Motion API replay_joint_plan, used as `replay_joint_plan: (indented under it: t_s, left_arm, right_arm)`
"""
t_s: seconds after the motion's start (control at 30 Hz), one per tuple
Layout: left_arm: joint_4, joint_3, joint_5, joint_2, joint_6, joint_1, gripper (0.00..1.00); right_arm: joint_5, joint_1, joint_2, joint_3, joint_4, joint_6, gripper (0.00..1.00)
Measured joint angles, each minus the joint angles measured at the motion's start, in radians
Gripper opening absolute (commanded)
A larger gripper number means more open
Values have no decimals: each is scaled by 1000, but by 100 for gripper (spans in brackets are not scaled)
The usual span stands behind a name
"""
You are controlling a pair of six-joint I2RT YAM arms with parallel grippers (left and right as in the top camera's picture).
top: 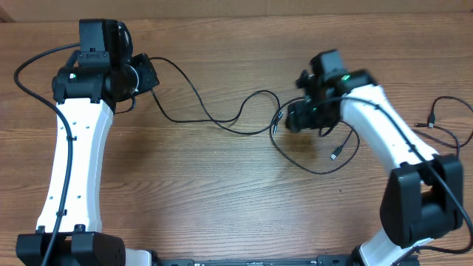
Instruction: Untangle cables
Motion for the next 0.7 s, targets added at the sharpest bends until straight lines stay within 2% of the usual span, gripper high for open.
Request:
replay_joint_plan:
  t_s: [0.13, 0.3, 0.43, 0.57, 0.7]
  left_arm:
    - [31, 0, 13, -21, 0, 10, 4]
    - [90, 0, 49, -89, 0, 17, 4]
    - [119, 2, 113, -146, 0, 18, 4]
    - [127, 3, 168, -189, 0, 17, 4]
    - [133, 3, 212, -201, -1, 18, 4]
  right_arm:
    - [2, 72, 0, -128, 175, 1, 76]
    - [13, 153, 0, -230, 305, -17, 76]
    - [30, 193, 0, -263, 374, -23, 74]
    - [42, 199, 0, -286, 428, -28, 66]
    - [49, 199, 0, -322, 449, -28, 66]
